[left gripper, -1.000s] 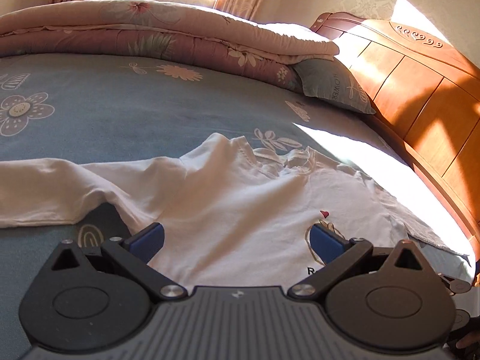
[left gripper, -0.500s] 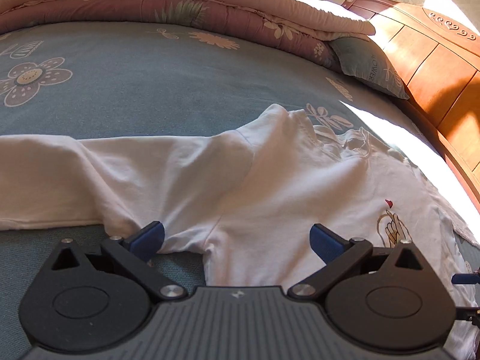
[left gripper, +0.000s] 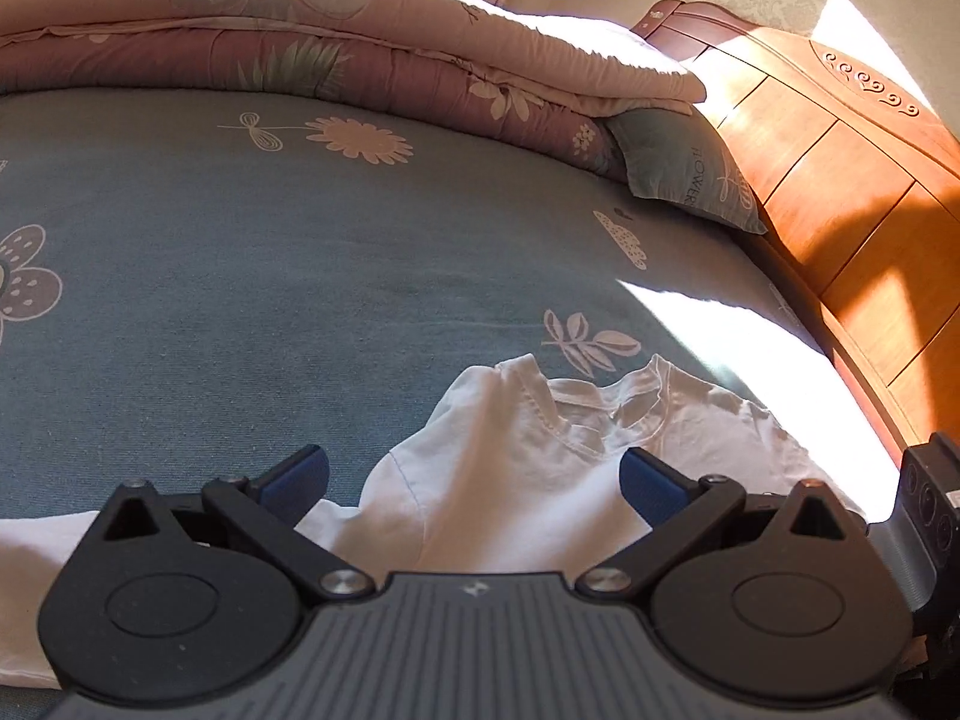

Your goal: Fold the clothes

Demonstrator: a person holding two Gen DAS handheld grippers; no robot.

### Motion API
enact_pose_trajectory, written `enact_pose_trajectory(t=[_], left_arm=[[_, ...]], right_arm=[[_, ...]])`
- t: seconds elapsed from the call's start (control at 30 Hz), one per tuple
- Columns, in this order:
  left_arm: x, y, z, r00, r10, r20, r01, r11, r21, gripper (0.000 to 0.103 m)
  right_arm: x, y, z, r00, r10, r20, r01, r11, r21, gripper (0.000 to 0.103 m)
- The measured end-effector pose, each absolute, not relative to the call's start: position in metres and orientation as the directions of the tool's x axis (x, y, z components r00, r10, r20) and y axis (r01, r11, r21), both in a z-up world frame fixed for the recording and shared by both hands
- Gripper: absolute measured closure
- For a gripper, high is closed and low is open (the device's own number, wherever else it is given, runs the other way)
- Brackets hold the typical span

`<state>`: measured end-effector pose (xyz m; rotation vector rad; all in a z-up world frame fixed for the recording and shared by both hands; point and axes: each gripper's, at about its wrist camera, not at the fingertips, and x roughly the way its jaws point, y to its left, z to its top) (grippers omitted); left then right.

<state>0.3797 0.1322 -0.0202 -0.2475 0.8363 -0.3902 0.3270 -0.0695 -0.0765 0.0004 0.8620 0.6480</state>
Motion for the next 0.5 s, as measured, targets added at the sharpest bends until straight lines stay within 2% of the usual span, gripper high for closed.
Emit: enact_pose_trajectory(t=[0.17,0.27,0.43,0.5], left_arm=[[0.419,0.114,-0.031,0.564,-0.423,-0.709,0.250,0.906,-0.342,0.001],[0.438,0.102,-0.045,0.544,-0.432,-0.720,0.255,0.902,-0.348,0.001],[0.458,0.083,-0.065,0.527,-0.406,-0.746,0.275,0.913,-0.302,0.001],[0.469,0.085,-0.068,0.529,-0.419,-0.738,0.265,0.908,-0.325,0.001]], right_arm=[[0.356,-0.039,-0.090,0.472,0.458,-0.753,-0.503,0.842,0.197,0.000],[0.356,-0.033,-0.108,0.429,0.470,-0.772,-0.541,0.818,0.197,0.000],[0.344,-0.045,-0.121,0.447,0.536,-0.716,-0.598,0.774,0.207,0.000],[0.339,-0.057,-0.125,0.441,0.598,-0.669,-0.643,0.731,0.228,0.000]])
